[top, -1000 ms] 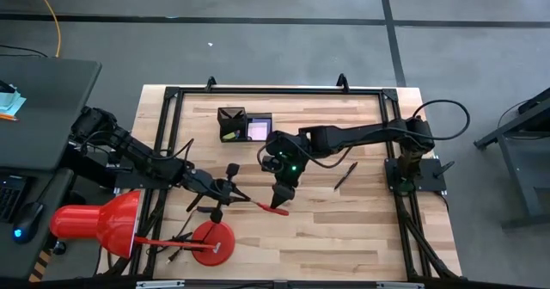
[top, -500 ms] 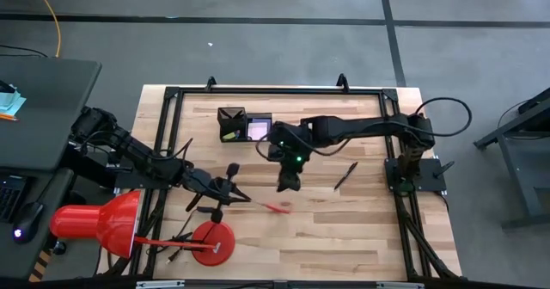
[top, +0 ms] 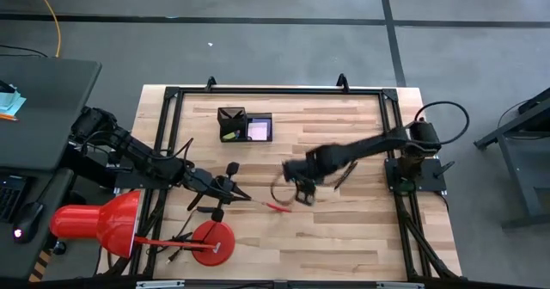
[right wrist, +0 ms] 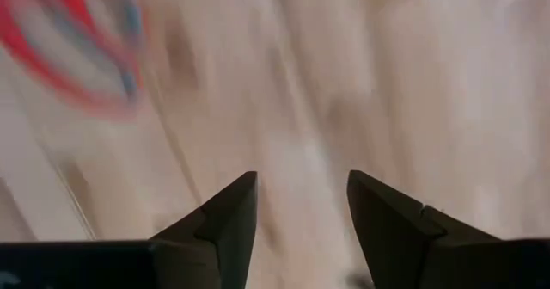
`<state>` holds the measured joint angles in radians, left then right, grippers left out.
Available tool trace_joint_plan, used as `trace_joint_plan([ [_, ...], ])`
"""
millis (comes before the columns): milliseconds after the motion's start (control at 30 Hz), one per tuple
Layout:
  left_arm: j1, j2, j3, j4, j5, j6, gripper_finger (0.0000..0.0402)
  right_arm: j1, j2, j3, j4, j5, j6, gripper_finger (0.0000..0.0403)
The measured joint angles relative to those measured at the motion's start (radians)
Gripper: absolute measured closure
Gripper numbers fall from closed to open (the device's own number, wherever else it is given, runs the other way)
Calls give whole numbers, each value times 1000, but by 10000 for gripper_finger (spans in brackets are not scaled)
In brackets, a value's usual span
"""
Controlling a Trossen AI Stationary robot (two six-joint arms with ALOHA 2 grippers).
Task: Pick and place office supplies into organizer
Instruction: Put the red scissors into the desk organizer
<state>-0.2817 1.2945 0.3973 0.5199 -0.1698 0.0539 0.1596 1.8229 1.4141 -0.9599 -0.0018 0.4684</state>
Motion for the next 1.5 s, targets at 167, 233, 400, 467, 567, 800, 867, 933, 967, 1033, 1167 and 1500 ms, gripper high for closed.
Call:
trace_joint_plan([
  [167,0,0,0,-20,-4,-15,401,109,1,-160,31,77,116,230],
  [233,0,0,0,-17,-7,-16,401,151,1,-229,161,90,136,234],
  [400,0,0,0,-15,-7,-25,401,254,1,-337,386,110,130,247],
  [467,0,0,0,-15,-7,-29,401,292,1,-362,450,178,133,253],
  [567,0,0,0,-16,-7,-33,401,331,1,-393,532,256,185,259],
  [800,0,0,0,-15,-7,-36,401,365,5,-423,716,407,216,252],
  [867,0,0,0,-15,-7,-36,401,373,5,-437,794,434,185,241],
  [933,0,0,0,-15,-7,-36,401,374,5,-448,824,449,185,229],
  [967,0,0,0,-14,-7,-36,401,372,5,-450,818,465,188,222],
  [1033,0,0,0,-15,-7,-36,401,368,10,-450,824,490,196,207],
  [1167,0,0,0,-14,-7,-36,401,351,29,-450,841,503,195,183],
  [1500,0,0,1,-14,-7,-35,401,332,96,-450,1001,464,74,188],
])
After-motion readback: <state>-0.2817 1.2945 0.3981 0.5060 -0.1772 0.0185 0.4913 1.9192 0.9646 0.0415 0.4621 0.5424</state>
